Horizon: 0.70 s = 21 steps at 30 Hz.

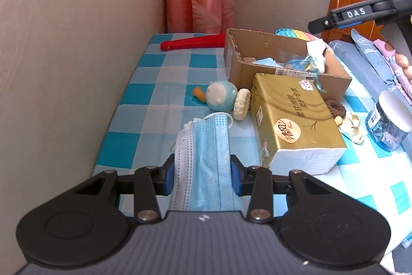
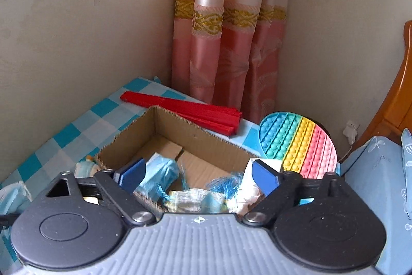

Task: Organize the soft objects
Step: 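Carry the floral pouch into the cardboard box and open the right tool, then carry the flat blue mask over the cardboard box with the left tool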

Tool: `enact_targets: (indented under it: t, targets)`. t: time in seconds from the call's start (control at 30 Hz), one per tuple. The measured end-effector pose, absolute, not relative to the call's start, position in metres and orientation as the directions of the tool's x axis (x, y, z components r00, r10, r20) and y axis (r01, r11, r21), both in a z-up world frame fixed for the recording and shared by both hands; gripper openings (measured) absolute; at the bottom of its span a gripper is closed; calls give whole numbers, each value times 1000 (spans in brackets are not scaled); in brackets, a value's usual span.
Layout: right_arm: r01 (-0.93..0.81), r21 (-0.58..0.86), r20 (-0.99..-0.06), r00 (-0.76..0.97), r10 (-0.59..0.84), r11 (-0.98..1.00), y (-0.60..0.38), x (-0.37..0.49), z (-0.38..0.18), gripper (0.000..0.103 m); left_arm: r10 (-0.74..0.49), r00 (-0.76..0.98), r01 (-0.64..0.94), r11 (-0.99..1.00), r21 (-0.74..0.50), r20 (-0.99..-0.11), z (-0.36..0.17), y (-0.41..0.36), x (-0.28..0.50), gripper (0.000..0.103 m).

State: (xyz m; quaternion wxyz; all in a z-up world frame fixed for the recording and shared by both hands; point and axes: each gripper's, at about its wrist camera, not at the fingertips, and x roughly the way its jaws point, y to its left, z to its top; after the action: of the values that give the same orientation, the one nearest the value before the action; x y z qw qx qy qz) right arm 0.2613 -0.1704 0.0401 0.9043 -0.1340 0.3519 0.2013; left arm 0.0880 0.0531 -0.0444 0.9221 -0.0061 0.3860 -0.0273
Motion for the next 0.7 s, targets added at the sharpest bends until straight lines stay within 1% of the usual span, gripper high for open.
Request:
enact_targets:
  t: [0.03, 0.1, 0.4, 0.7]
  targets:
    - [-454, -104, -691, 673, 264, 885, -171, 258, 40, 99, -56, 700, 47, 998, -32, -712, -44, 53, 88, 40]
    - [-442, -100, -695, 672, 255, 892, -173, 253, 40, 101, -59, 700, 53, 998, -30, -711, -43, 51, 88, 40]
    - [-384, -44, -720, 652, 237, 922, -182, 236, 38, 103, -65, 700, 75, 997, -16, -711, -36, 47, 90, 40]
    - [-313, -74, -754, 639, 152, 947, -191, 185, 3, 103, -85, 725, 120, 993, 4, -684, -13, 36, 117, 40]
